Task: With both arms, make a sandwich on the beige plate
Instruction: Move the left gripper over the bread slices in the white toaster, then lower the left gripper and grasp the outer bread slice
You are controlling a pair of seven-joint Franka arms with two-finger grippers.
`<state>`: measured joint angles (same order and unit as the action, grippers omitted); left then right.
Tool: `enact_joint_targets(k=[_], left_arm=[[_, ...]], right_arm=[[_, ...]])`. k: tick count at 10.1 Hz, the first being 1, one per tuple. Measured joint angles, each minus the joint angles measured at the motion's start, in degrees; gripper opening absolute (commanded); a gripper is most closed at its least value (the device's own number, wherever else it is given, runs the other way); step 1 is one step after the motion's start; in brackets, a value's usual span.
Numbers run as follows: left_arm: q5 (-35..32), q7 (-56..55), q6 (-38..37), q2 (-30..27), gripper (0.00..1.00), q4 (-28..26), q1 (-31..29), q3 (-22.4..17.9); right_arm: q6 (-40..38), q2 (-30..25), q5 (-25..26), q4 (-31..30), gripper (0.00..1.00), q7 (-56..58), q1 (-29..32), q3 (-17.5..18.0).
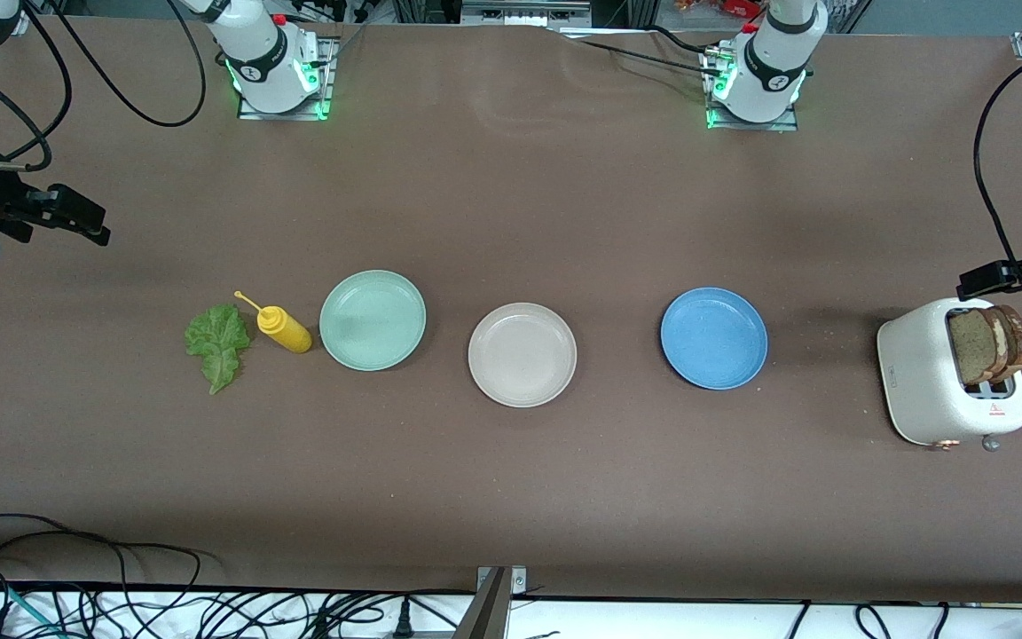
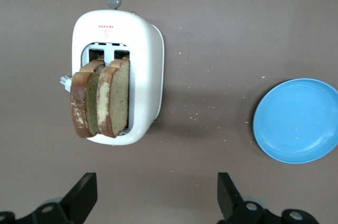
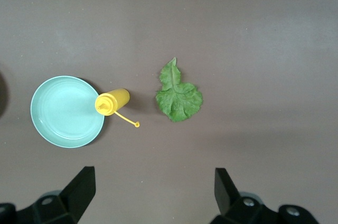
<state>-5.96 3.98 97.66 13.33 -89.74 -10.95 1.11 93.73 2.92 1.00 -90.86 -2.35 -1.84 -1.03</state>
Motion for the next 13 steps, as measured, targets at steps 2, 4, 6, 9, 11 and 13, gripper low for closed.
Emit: enact_joint_targets(k=[2, 4, 6, 9, 11, 13], left_arm=[[0.0, 2.5, 3.1, 2.7, 1.0, 0.0, -2.3, 0.0], [0.0, 4.2, 5.7, 5.4, 1.0, 0.0, -4.0, 0.0], [0.0, 4.3, 7.5, 7.4, 1.0, 0.0, -4.2, 0.0], [0.0, 4.3, 10.1, 9.6, 1.0, 0.0, -4.3, 0.0], [0.0, 4.3, 11.1, 10.5, 1.0, 0.0, -4.3, 0.0], [0.0, 4.3, 12.7, 11.4, 0.96, 0.0, -4.3, 0.0]], right_arm=[[-0.1, 0.0, 0.0, 0.0, 1.0, 0.0, 0.0, 0.0], [0.0, 0.1, 0.0, 0.0, 1.0, 0.0, 0.0, 0.0], [0.0, 0.1, 0.0, 0.0, 1.0, 0.0, -0.1, 0.1], [-0.1, 0.1, 0.0, 0.0, 1.0, 0.0, 0.0, 0.0], [-0.1, 0.1, 0.0, 0.0, 1.0, 0.0, 0.0, 0.0], [-0.1, 0.1, 0.0, 0.0, 1.0, 0.0, 0.0, 0.0]])
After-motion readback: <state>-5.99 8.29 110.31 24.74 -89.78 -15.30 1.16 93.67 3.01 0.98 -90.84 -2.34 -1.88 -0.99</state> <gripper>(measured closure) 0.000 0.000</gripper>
